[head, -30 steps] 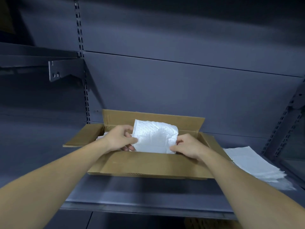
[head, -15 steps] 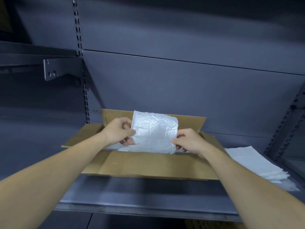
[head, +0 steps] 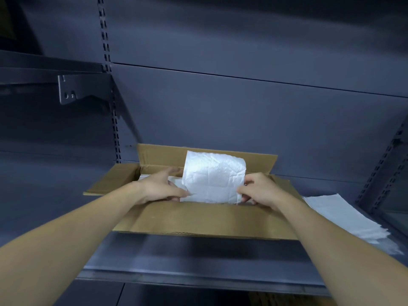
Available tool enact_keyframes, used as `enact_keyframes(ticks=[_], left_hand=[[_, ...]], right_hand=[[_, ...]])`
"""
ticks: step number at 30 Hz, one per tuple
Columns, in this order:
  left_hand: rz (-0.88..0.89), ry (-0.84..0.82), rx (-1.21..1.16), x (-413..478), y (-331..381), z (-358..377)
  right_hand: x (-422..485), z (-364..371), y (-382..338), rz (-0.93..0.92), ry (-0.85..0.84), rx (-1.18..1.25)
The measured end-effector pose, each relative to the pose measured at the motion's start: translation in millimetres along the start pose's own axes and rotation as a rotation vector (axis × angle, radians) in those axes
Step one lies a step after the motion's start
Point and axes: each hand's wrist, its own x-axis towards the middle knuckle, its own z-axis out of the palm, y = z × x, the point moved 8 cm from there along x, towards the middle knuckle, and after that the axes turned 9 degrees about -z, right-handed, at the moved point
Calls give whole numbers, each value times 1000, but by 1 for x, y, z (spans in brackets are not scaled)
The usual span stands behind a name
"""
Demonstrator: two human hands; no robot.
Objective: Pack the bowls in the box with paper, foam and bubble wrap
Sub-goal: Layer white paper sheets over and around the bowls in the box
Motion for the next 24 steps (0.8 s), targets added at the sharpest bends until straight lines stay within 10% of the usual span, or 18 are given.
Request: enact_keyframes(ticks=[24], left_hand=[[-53,-125,337,5,-9,1]], right_hand=[[1,28,13,90,-354,-48]])
